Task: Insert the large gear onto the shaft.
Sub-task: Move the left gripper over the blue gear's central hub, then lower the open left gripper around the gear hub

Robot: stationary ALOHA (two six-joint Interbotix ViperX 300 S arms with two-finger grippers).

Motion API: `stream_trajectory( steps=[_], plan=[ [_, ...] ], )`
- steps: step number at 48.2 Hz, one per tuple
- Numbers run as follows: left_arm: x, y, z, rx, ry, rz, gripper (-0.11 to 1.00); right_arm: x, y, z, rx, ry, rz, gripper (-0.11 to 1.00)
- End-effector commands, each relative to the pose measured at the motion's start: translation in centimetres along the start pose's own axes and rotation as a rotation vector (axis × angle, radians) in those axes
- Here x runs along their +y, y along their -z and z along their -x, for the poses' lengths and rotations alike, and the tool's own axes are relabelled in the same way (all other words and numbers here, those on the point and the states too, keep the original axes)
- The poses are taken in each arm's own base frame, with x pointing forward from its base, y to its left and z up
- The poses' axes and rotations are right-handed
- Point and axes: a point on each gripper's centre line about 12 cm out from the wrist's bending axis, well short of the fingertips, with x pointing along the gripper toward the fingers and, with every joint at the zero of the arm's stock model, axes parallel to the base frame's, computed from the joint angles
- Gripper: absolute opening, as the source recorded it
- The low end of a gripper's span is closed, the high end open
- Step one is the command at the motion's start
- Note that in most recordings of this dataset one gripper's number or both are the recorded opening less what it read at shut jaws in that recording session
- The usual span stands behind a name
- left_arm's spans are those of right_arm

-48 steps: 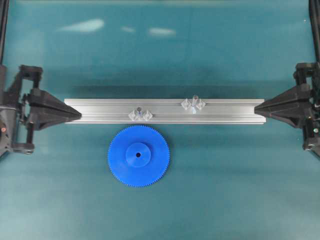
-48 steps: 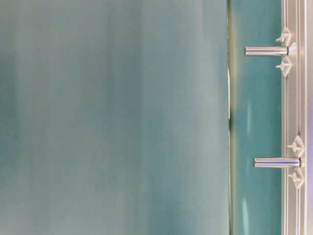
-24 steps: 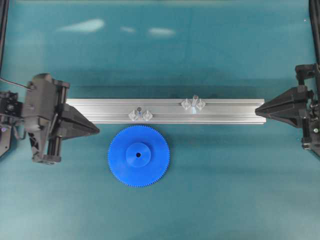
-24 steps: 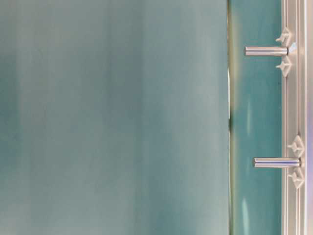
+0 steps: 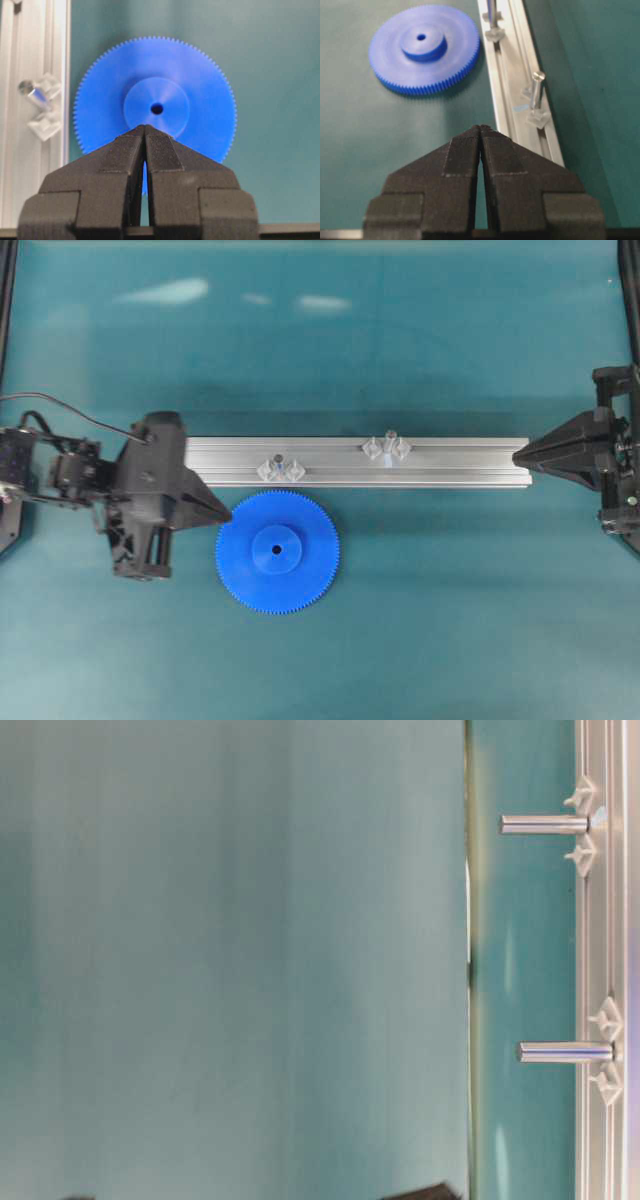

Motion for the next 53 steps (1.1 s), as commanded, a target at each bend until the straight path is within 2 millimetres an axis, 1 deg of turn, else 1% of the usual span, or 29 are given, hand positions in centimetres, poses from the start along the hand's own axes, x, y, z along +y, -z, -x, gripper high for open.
stream_trajectory(
  steps=[1, 12, 27, 44, 53],
  plan=[
    [-0.4, -1.4, -0.4, -0.023, 0.008, -0.004, 0.01, -0.1, -0.1, -0.1, 0.003, 0.003, -0.011, 0.09],
    [-0.8, -1.5, -2.7, 0.025, 0.012, -0.006, 0.01, -0.1, 0.6, -0.2, 0.025, 0.007, -0.011, 0.09],
    [-1.5, -1.2, -5.5, 0.126, 0.016, 0.015, 0.01, -0.2, 0.8, -0.2, 0.042, 0.01, -0.013, 0.09],
    [-1.6, -1.0, -7.6, 0.26, 0.001, 0.011, 0.01, -0.2, 0.8, -0.2, 0.044, 0.009, -0.011, 0.09],
    [-1.7, -1.5, -8.7, 0.338, -0.009, 0.009, 0.01, -0.2, 1.0, -0.2, 0.048, 0.009, -0.012, 0.09]
  ],
)
